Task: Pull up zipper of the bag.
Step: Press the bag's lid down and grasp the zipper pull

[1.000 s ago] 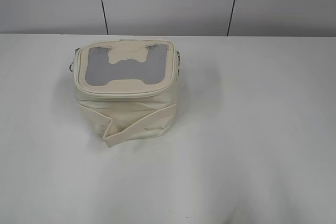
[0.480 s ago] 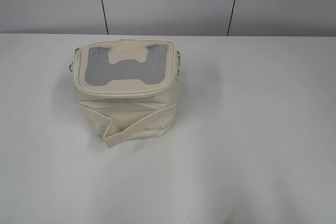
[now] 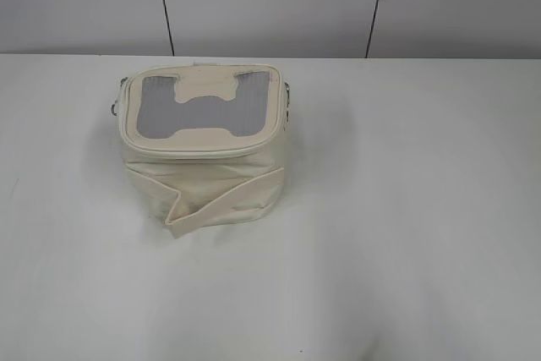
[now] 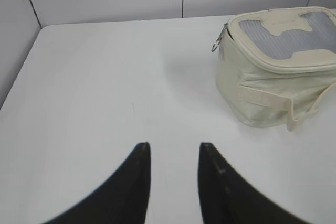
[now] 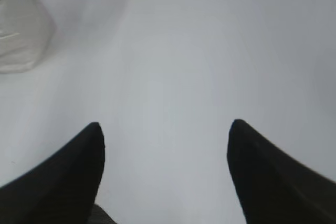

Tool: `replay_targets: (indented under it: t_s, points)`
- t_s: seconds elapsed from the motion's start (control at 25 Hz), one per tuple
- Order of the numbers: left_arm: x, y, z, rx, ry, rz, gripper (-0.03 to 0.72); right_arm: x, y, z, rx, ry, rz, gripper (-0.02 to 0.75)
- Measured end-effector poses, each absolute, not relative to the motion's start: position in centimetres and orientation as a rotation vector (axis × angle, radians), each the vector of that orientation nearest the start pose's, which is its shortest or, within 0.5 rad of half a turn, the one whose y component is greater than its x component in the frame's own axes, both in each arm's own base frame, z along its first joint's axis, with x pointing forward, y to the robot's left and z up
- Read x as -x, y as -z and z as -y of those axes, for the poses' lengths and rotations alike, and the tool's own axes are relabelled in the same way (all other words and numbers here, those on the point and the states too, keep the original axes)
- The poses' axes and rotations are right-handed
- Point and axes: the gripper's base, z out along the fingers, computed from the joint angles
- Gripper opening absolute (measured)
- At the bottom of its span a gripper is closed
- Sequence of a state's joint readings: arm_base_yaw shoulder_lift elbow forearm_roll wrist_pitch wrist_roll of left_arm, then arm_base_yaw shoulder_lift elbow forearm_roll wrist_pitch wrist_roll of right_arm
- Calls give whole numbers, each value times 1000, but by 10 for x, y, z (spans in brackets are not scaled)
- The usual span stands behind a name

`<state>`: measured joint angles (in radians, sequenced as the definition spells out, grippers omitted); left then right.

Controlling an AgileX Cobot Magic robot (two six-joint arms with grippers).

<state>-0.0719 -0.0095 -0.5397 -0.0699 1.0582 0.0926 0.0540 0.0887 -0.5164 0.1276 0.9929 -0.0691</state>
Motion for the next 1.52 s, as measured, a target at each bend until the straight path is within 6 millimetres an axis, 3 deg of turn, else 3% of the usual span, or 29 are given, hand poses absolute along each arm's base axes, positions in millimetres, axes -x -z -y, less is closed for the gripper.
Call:
replay_targets:
  t_s: [0.12, 0.24, 0.48, 0.64, 0.72, 0.84, 1.0, 1.12, 1.32, 1.52]
  points:
    - [12, -288, 5, -169, 69, -1984, 240, -45, -302, -23, 212, -263, -2016, 569]
    - [12, -288, 5, -169, 69, -1984, 240, -95, -308, -40, 337, -412, -2010, 569]
    - [12, -288, 5, -169, 69, -1984, 240, -226, -302, -72, 588, -598, -2041, 569]
    - [12, -288, 5, -169, 72, -1984, 240, -317, -298, -123, 795, -683, -2011, 569]
    - [12, -288, 5, -169, 72, -1984, 240, -356, -286, -154, 902, -777, -2001, 569]
    - [12, -288, 5, -169, 72, -1984, 240, -400, -273, -195, 1028, -910, -1964, 569]
    - [12, -288, 5, -169, 72, -1984, 240, -434, -253, -243, 1161, -981, -1955, 569]
    - [12, -288, 5, -169, 72, -1984, 240, -447, -237, -270, 1212, -1009, -1962, 569]
    - [12, -288, 5, -169, 72, -1984, 240, -453, -212, -301, 1225, -1058, -1979, 563]
    - [12, -288, 5, -169, 70, -1984, 240, -446, -194, -317, 1263, -1064, -2004, 505]
